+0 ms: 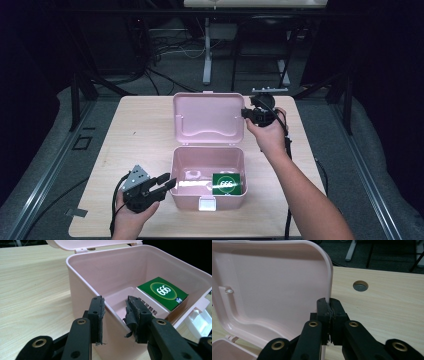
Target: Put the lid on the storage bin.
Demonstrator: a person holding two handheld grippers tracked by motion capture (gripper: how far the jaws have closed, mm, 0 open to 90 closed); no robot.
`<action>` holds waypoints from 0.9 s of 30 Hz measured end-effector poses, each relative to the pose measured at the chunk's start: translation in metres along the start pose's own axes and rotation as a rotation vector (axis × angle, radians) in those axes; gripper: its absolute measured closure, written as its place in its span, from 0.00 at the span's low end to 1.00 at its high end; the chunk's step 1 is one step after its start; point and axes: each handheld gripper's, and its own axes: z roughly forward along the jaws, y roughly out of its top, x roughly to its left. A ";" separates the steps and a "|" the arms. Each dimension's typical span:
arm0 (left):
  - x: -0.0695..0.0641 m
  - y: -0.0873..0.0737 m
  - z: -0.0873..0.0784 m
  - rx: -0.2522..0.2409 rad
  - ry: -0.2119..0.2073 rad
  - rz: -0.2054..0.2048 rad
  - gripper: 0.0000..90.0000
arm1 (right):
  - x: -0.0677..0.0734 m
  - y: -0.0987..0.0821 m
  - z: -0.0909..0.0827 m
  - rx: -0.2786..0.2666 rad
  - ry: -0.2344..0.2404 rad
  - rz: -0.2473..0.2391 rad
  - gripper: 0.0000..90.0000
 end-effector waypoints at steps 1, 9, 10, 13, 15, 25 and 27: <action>0.000 0.000 0.000 0.000 0.000 -0.001 0.74 | 0.000 -0.001 -0.002 -0.005 0.000 -0.005 0.98; 0.000 0.000 0.000 -0.001 0.002 -0.003 0.74 | 0.004 -0.010 -0.017 -0.057 0.016 -0.028 0.98; 0.000 0.000 0.000 -0.001 0.003 -0.002 0.74 | 0.004 -0.011 -0.018 -0.063 0.017 -0.032 0.98; -0.001 0.000 0.000 -0.004 0.006 -0.004 0.74 | 0.006 -0.015 -0.024 -0.083 0.022 -0.044 0.98; -0.001 0.000 0.000 -0.004 0.007 -0.003 0.74 | 0.007 -0.019 -0.027 -0.100 0.021 -0.058 0.98; -0.001 0.000 0.001 -0.005 0.009 -0.005 0.74 | 0.015 -0.039 -0.044 -0.178 0.009 -0.120 0.98; -0.001 0.000 0.000 -0.003 0.010 -0.003 0.74 | 0.016 -0.042 -0.048 -0.183 0.014 -0.121 0.97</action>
